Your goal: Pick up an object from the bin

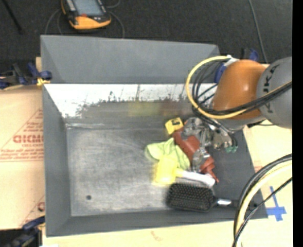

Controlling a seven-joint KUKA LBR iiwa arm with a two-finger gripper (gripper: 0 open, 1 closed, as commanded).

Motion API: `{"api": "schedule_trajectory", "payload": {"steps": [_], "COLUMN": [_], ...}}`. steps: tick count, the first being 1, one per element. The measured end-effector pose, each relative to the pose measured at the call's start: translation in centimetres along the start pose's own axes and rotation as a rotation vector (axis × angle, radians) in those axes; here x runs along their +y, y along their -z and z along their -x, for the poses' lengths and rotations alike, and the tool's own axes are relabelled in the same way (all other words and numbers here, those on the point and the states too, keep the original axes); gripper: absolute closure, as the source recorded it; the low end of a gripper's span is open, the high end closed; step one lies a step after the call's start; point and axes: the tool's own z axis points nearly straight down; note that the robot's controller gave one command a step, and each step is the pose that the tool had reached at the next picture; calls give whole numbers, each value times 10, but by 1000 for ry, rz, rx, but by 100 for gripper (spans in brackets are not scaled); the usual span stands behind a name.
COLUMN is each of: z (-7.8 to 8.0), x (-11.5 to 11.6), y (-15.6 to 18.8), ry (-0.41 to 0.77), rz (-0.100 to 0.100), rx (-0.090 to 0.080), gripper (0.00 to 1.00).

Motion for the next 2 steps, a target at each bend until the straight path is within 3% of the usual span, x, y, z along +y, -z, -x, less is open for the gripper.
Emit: {"api": "schedule_trajectory", "payload": {"steps": [1,2], "z": [-16,-16], "x": [31,36], "y": [-5,8], "ry": [27,49], "rz": [8,5], "rx": [20,15], "gripper": [0,0]}}
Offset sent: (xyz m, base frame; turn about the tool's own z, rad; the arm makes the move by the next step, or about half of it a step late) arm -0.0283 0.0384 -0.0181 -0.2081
